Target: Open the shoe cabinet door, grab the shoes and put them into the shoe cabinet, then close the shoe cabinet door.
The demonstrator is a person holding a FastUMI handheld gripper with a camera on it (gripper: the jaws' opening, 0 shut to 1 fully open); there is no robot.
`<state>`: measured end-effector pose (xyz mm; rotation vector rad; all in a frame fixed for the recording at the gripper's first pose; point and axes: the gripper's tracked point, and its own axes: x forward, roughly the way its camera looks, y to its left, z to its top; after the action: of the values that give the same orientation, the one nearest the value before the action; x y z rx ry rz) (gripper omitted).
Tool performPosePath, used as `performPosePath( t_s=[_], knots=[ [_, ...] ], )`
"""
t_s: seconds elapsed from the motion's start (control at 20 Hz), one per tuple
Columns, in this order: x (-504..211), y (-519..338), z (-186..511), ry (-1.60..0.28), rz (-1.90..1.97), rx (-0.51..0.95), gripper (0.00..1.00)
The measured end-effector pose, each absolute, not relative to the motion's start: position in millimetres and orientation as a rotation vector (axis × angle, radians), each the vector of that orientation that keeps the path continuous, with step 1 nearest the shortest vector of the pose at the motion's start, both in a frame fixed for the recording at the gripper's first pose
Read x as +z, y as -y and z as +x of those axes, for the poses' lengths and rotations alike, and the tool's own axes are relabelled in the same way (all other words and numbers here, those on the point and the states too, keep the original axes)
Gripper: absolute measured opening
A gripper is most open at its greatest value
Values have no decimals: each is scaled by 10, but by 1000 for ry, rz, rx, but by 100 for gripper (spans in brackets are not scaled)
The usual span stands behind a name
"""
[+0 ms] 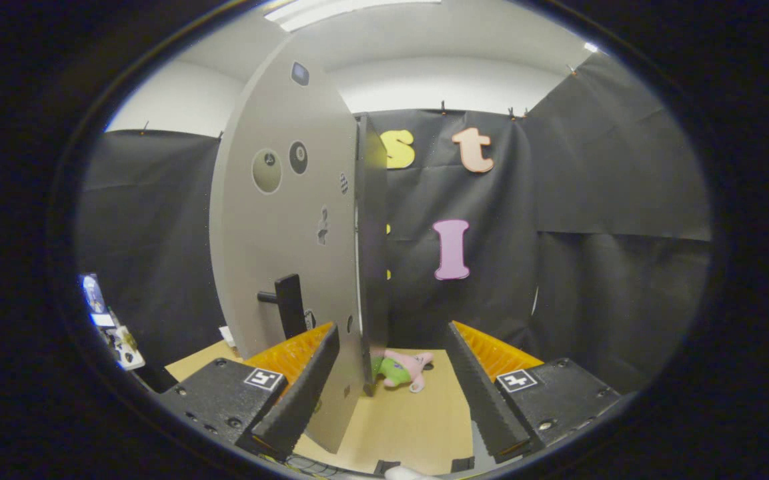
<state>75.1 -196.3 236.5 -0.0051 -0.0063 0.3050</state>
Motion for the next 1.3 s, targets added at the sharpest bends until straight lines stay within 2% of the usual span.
performPosePath(
  t_s=[0.3, 0.55, 0.65, 0.9, 1.3],
  knots=[
    [2272, 1703, 877, -17, -68, 357, 100],
    [2271, 1573, 808, -16, -103, 306, 97],
    [2296, 1575, 773, -17, -130, 258, 93],
    [2285, 1445, 703, -31, -122, 144, 93],
    [2182, 843, 553, -46, -56, 98, 93]
  ],
)
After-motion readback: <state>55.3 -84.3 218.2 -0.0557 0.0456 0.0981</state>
